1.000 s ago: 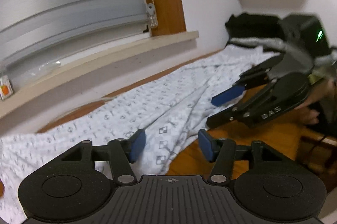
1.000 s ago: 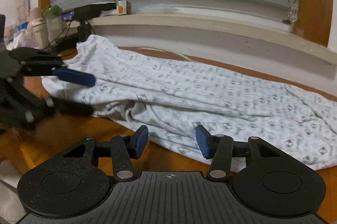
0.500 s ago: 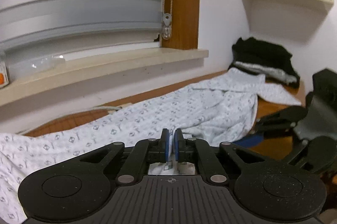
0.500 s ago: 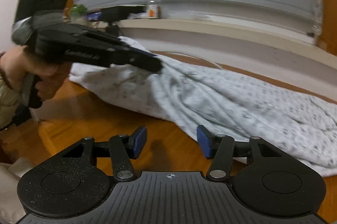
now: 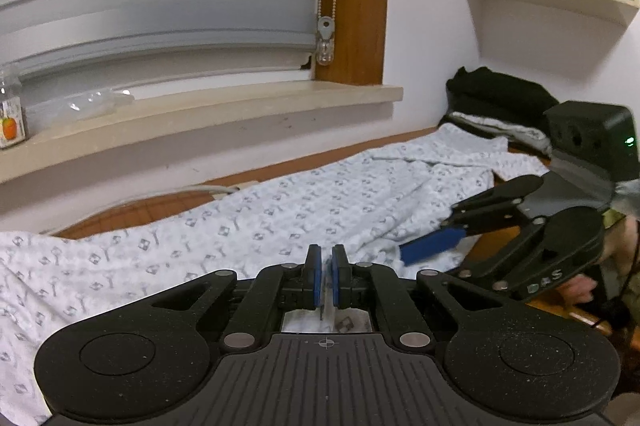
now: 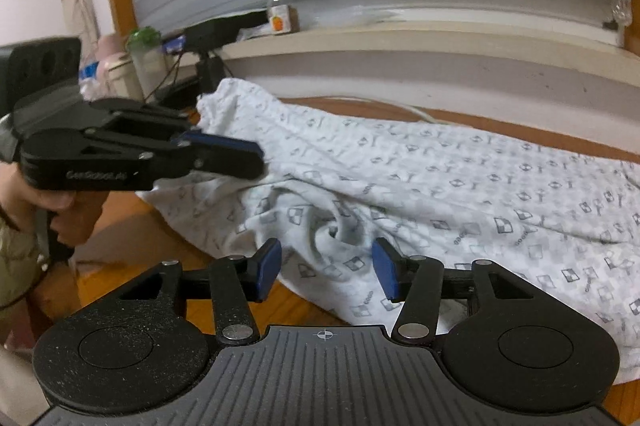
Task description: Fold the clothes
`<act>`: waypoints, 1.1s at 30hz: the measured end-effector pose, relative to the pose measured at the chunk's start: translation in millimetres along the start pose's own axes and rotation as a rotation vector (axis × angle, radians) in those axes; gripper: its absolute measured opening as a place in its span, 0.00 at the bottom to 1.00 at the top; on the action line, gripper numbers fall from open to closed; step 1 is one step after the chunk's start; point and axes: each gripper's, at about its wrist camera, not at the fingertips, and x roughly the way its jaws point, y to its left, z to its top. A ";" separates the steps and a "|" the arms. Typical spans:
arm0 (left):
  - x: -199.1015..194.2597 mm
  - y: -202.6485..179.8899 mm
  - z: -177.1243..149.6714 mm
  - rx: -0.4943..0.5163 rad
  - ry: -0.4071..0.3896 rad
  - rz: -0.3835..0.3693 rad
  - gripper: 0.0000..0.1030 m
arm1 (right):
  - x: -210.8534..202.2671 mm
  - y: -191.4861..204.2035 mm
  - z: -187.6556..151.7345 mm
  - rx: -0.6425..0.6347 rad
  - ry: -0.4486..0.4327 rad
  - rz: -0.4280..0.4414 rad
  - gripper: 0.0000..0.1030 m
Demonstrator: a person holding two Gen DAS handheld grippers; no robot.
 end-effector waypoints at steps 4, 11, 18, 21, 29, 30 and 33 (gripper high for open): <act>4.5 8.5 -3.5 0.009 0.017 0.037 0.05 | -7.2 -1.2 -4.7 -0.012 0.014 0.031 0.14; 19.2 26.8 -15.0 -0.023 0.075 0.059 0.05 | -14.3 -3.0 -4.4 -0.049 0.012 -0.015 0.27; 20.8 28.1 -16.1 -0.034 0.104 0.063 0.05 | 3.8 -1.3 -1.0 -0.069 0.056 -0.010 0.26; 23.1 31.1 -16.3 -0.033 0.125 0.083 0.05 | -5.0 0.3 -2.1 -0.076 0.045 -0.030 0.06; 30.2 43.3 -18.0 -0.061 0.186 0.115 0.06 | -76.5 18.0 -25.8 -0.052 0.010 0.004 0.02; 30.5 42.5 -17.8 -0.057 0.187 0.117 0.06 | -80.8 20.0 -30.3 -0.051 0.020 0.006 0.02; 31.1 40.4 -17.7 -0.040 0.188 0.125 0.06 | -87.8 21.1 -41.0 -0.037 0.035 0.001 0.02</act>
